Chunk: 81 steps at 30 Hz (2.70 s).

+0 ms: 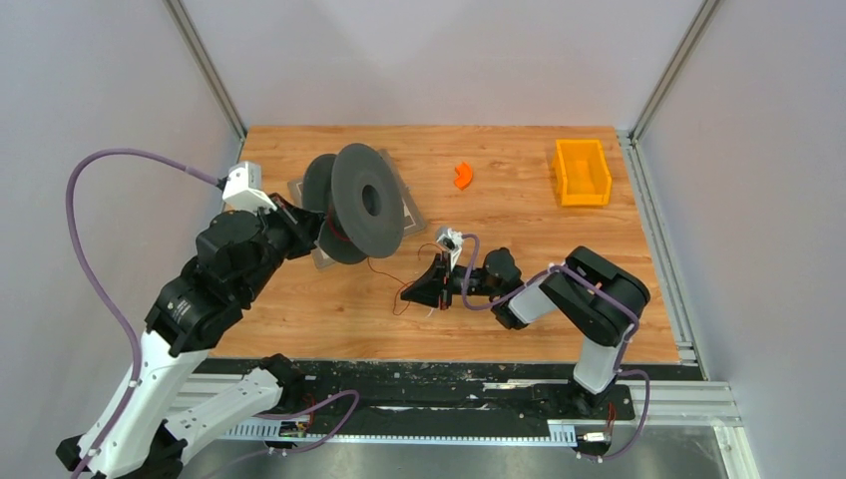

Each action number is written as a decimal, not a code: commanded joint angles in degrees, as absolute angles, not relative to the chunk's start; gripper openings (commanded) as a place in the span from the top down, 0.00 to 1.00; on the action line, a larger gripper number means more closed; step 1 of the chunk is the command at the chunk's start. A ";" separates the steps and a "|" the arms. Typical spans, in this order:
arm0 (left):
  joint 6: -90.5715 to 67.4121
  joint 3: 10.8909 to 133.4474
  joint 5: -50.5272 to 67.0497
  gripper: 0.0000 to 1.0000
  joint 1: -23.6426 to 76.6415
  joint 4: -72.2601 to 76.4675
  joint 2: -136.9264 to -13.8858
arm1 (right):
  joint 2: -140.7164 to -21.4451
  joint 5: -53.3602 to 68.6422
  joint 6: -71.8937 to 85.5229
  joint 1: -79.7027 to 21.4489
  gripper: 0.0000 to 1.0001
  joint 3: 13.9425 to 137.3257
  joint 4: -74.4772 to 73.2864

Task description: Wrap the cables

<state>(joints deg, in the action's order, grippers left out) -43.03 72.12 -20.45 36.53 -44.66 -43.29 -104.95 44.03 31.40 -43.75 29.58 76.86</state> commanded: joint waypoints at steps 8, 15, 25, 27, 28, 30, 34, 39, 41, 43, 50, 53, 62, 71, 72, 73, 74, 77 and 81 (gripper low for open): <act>-37.99 64.23 -24.31 1.00 36.07 -32.56 -44.56 | -93.20 34.28 27.14 -45.02 1.00 30.82 61.22; -34.22 58.20 -18.60 1.00 35.72 -29.24 -41.91 | -93.56 30.99 25.79 -44.82 0.80 35.45 41.25; -28.38 54.52 -15.42 1.00 35.54 -28.41 -42.33 | -74.54 24.41 15.96 -44.74 0.47 40.40 9.46; -27.19 54.03 -14.02 1.00 35.51 -27.84 -42.46 | -69.90 23.55 13.02 -44.61 0.45 41.16 7.26; -26.60 53.56 -12.45 1.00 35.51 -27.54 -42.32 | -67.84 22.37 11.49 -44.50 0.43 41.32 6.88; -24.68 52.92 -9.58 1.00 35.51 -26.58 -41.92 | -64.66 20.99 8.18 -43.95 0.42 42.20 6.59; -19.61 51.27 -6.79 1.00 35.51 -25.68 -40.63 | -62.62 21.46 -1.25 -42.88 0.41 46.77 6.39; -18.54 49.90 -5.49 1.00 35.56 -25.57 -40.10 | -65.79 25.40 -4.97 -41.77 0.41 52.01 6.33; -17.79 49.28 -4.14 1.00 35.54 -25.23 -40.10 | -66.97 28.33 -6.77 -41.75 0.39 53.65 6.33; -16.87 48.46 -4.25 1.00 35.52 -24.96 -40.39 | -68.09 27.98 -6.96 -41.75 0.40 55.41 6.18; -18.03 46.54 -5.01 1.00 35.55 -24.73 -43.48 | -70.83 32.90 -4.18 -41.74 0.37 54.69 6.31; -18.36 45.20 -2.94 1.00 35.56 -23.24 -45.12 | -72.24 37.78 -9.99 -41.74 0.30 54.82 6.20; -17.99 44.58 -2.48 1.00 35.51 -22.16 -48.95 | -78.81 44.80 -31.24 -41.75 0.22 62.97 -3.45; -10.45 46.98 -2.78 1.00 35.46 -28.61 -43.70 | -76.39 36.04 -20.53 -41.14 0.33 58.62 3.50; -7.58 46.42 0.75 1.00 35.43 -28.62 -41.97 | -75.53 35.71 -20.60 -40.68 0.35 58.02 4.73; -6.25 46.10 2.18 1.00 35.43 -28.68 -41.20 | -74.70 35.94 -20.78 -40.14 0.36 57.66 5.43; -3.43 45.63 4.13 1.00 35.42 -28.92 -39.66 | -74.00 36.44 -21.04 -39.49 0.37 57.19 6.04; 1.18 45.31 5.92 1.00 35.44 -29.66 -36.79 | -72.90 42.07 -20.82 -36.24 0.35 55.79 6.85; 7.11 47.62 9.87 1.00 35.44 -33.53 -34.89 | -73.01 45.85 -19.85 -33.06 0.31 52.88 7.52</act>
<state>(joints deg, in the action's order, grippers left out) -1.80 43.68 3.49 35.62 -33.15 -36.67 -74.30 41.01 -20.84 -35.29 55.42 3.33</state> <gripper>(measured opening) 0.021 0.678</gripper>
